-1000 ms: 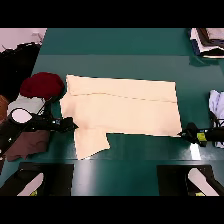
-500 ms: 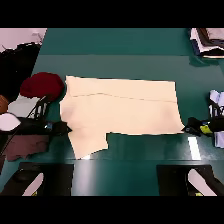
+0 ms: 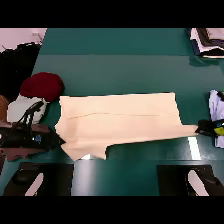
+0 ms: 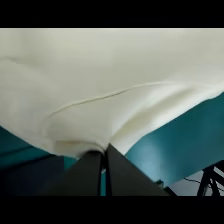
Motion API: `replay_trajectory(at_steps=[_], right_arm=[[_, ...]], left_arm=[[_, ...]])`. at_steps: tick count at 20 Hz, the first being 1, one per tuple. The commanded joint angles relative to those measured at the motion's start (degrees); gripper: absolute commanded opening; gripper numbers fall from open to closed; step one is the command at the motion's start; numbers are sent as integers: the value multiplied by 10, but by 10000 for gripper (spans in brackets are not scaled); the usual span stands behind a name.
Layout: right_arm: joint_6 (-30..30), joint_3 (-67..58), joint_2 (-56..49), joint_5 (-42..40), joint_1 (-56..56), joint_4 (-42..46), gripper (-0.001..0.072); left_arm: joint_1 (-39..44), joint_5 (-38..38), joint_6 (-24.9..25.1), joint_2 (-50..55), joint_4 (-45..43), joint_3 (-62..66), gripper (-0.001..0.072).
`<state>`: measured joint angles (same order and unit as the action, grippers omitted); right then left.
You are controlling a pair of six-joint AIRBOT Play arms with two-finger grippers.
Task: Fold the shirts.
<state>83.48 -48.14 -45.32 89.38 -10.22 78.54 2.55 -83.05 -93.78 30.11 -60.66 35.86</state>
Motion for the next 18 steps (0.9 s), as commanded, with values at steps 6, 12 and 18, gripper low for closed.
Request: replay_trajectory(at_steps=[6,12,18], right_arm=[[7,-191,-275,-102,109,-10,15],[-7,-302,-422,-136,108,-93,122],[-80,-331,-449,-70,34,-142,371]], left_arm=[[0,259,83,285,-23,132,21],[0,364,90,419,-22,230,123],[0,284,87,424,-13,289,660]])
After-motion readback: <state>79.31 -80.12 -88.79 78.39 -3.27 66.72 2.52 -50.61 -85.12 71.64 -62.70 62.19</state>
